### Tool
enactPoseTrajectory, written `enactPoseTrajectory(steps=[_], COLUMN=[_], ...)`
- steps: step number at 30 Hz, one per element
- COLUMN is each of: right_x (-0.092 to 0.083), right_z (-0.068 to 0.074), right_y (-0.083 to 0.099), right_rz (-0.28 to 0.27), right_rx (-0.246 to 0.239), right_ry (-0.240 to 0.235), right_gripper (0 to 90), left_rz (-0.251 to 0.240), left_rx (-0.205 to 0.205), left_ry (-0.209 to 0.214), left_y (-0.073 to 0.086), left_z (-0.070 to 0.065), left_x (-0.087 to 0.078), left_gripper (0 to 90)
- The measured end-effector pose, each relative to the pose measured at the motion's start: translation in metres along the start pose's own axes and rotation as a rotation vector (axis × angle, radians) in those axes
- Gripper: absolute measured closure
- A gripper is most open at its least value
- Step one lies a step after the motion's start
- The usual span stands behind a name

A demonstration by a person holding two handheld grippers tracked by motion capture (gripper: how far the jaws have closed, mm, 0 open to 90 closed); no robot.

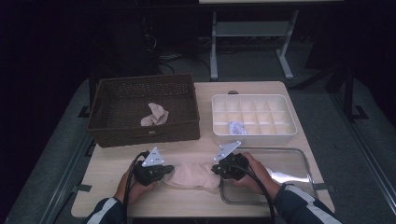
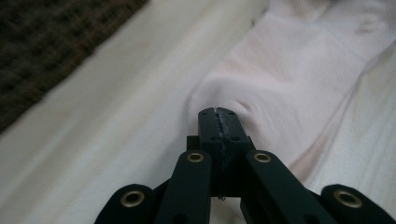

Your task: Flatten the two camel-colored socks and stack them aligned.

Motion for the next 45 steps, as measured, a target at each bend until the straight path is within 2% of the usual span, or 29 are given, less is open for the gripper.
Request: enactPoseTrajectory(steps=[1,3,5,6,7,8,9,11,13,15,17,19,20,22,25,27,28,30,31,34,35,37,38,39,40,42,45], right_x=[-0.001,-0.002,-0.003,-0.003,-0.004,-0.003,-0.003,-0.001,-0.001,-0.001,-0.001,-0.001,-0.001,-0.001,-0.003,-0.005,-0.006,-0.007,-0.007,-0.002,-0.001,0.002,0.004,0.005,0.006,0.009,0.010], right_z=[0.000,-0.001,0.000,0.001,0.002,0.002,0.002,0.003,0.003,0.002,0.002,0.002,0.003,0.003,0.003,0.004,0.004,0.006,0.007,0.010,0.010,0.012,0.012,0.013,0.013,0.014,0.015], right_y=[-0.001,-0.003,-0.004,-0.004,-0.004,-0.004,-0.004,-0.004,-0.004,-0.004,-0.003,-0.003,-0.003,-0.004,-0.005,-0.005,-0.006,-0.008,-0.008,-0.009,-0.010,-0.013,-0.015,-0.017,-0.019,-0.018,-0.016], right_rz=[-0.009,-0.020,-0.024,-0.031,-0.032,-0.031,-0.027,-0.024,-0.024,-0.027,-0.026,-0.026,-0.025,-0.025,-0.029,-0.039,-0.045,-0.054,-0.053,-0.054,-0.052,-0.061,-0.060,-0.068,-0.069,-0.054,-0.044], right_rx=[0.008,0.008,0.005,0.010,0.007,0.006,-0.001,-0.005,-0.008,-0.005,-0.005,-0.007,-0.008,-0.007,-0.006,0.001,0.002,0.002,0.001,-0.006,-0.016,-0.023,-0.033,-0.034,-0.043,-0.054,-0.056], right_ry=[-0.004,0.001,0.002,-0.003,-0.002,-0.004,-0.004,-0.007,-0.006,-0.006,-0.006,-0.008,-0.009,-0.008,-0.006,-0.005,-0.006,-0.013,-0.014,-0.015,-0.010,-0.008,-0.004,-0.002,0.000,-0.002,0.005], right_gripper=[85.0,85.4,85.4,85.4,85.4,85.3,85.2,85.2,84.9,84.8,84.8,85.1,85.2,85.6,85.8,85.8,85.8,85.8,85.7,85.7,85.7,85.6,85.7,85.7,85.7,85.7,85.6], left_rz=[-0.009,-0.022,-0.036,-0.044,-0.043,-0.038,-0.039,-0.031,-0.021,0.009,0.039,0.043,0.045,0.039,-0.008,-0.022,-0.038,-0.033,-0.029,-0.003,0.008,0.035,0.038,0.051,0.053,0.048,0.009], left_rx=[0.008,0.009,-0.022,-0.029,-0.034,-0.040,-0.051,-0.052,-0.036,-0.026,-0.019,-0.014,0.004,0.016,-0.017,-0.018,-0.011,0.017,0.004,0.013,0.011,-0.008,-0.011,-0.004,-0.003,-0.033,-0.035], left_ry=[0.011,0.003,0.050,0.092,0.083,0.064,0.079,0.094,0.129,0.101,0.065,0.066,0.061,0.051,0.059,0.053,0.052,0.032,0.029,0.014,-0.002,-0.007,0.005,0.004,-0.005,-0.027,-0.011], left_y=[-0.002,-0.004,-0.005,-0.006,-0.007,-0.007,-0.007,-0.008,-0.007,-0.004,0.002,0.005,0.006,0.003,-0.007,-0.010,-0.014,-0.013,-0.012,-0.004,-0.002,0.003,0.006,0.008,0.009,0.007,-0.002], left_z=[0.000,0.001,-0.001,-0.004,-0.005,-0.005,-0.007,-0.012,-0.018,-0.019,-0.016,-0.015,-0.016,-0.015,-0.011,-0.010,-0.009,-0.008,-0.008,-0.005,-0.002,0.002,0.002,0.002,0.003,0.008,0.007], left_x=[-0.003,-0.007,-0.011,-0.011,-0.010,-0.008,-0.007,-0.004,-0.003,0.001,0.006,0.006,0.006,0.003,-0.007,-0.012,-0.021,-0.026,-0.026,-0.024,-0.023,-0.018,-0.017,-0.014,-0.013,-0.011,-0.015], left_gripper=[89.8,89.8,89.8,89.7,84.9,75.6,68.4,61.3,60.7,59.8,69.4,83.8,86.3,87.2,86.6,86.5,86.8,86.9,86.8,85.8,83.3,71.8,74.5,73.3,70.3,63.2,61.5])
Point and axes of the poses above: each handheld gripper's, and its own axes: x roughly forward along the jaws, y roughly out of its underside, z roughly to its left, the point moved 9 cm from there along x, roughly forward along the jaws, and after that the axes turned 14 degrees about -y, right-handed, at the moved point
